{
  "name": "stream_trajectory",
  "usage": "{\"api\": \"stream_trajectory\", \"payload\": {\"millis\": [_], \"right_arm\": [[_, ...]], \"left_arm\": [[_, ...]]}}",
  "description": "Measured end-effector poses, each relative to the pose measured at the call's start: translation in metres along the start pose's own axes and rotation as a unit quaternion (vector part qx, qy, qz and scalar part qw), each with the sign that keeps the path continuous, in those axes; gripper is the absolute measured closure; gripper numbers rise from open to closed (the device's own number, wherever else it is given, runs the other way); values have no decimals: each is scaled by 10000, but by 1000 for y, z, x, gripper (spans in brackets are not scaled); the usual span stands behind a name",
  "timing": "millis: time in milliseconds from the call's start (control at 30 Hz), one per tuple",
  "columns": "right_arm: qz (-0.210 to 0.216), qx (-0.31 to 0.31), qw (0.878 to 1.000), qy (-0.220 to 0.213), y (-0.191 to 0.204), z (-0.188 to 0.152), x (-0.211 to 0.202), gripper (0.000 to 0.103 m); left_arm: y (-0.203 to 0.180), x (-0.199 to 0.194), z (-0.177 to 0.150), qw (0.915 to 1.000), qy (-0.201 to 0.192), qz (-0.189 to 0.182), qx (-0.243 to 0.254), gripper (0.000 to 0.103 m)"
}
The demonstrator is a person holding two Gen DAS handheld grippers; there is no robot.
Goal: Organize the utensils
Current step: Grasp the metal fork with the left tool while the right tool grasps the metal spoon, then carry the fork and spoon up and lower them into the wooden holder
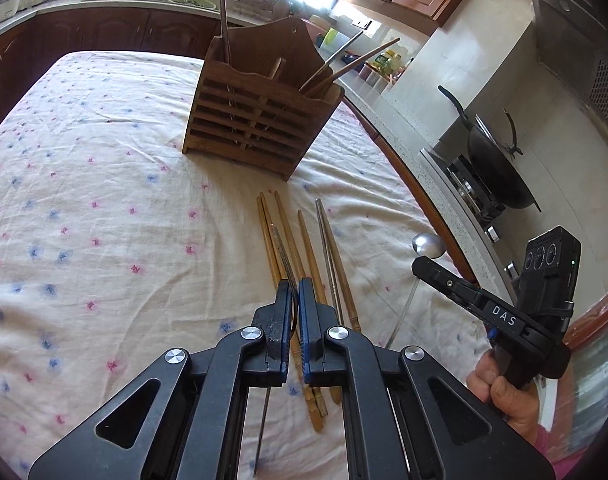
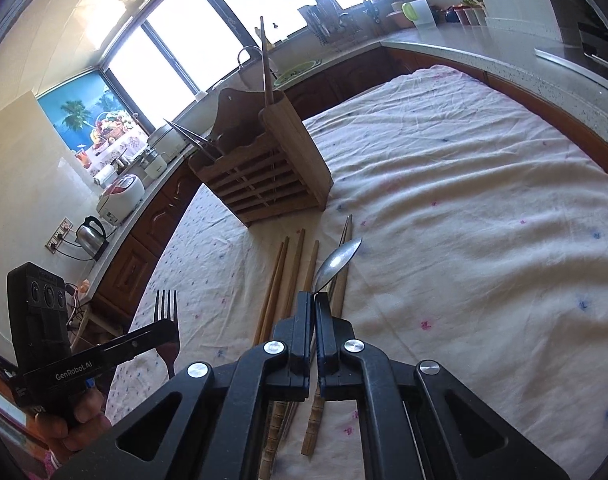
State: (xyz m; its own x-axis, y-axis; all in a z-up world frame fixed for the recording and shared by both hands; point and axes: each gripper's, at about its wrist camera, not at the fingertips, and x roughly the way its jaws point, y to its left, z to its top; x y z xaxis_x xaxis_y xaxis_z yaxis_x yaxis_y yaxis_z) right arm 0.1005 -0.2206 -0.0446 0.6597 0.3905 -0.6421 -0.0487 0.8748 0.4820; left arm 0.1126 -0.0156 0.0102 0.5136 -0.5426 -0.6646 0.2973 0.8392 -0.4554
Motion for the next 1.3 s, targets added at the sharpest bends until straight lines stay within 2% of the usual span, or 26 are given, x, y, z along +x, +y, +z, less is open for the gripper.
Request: {"api": "stream_trajectory", "payload": {"millis": [433,700,1000,1300], "right_arm": [[-110,-355,9974,-616,22,34,-19,101],[-136,-598,9929,-1021,35,67,-17,101],[-125,-857,9838,-1567,51,120,-18,101],[-409,-1563,9629,-2162,88,166,-7,101]], "left_arm": [[16,-31,34,9980,-609,172,-54,101],[11,-46,77,9934,-1112,248,149,101],[0,-59,146,9818,-1860,243,308,101],[0,-53,203,9677,-2510,140,177,101]]}}
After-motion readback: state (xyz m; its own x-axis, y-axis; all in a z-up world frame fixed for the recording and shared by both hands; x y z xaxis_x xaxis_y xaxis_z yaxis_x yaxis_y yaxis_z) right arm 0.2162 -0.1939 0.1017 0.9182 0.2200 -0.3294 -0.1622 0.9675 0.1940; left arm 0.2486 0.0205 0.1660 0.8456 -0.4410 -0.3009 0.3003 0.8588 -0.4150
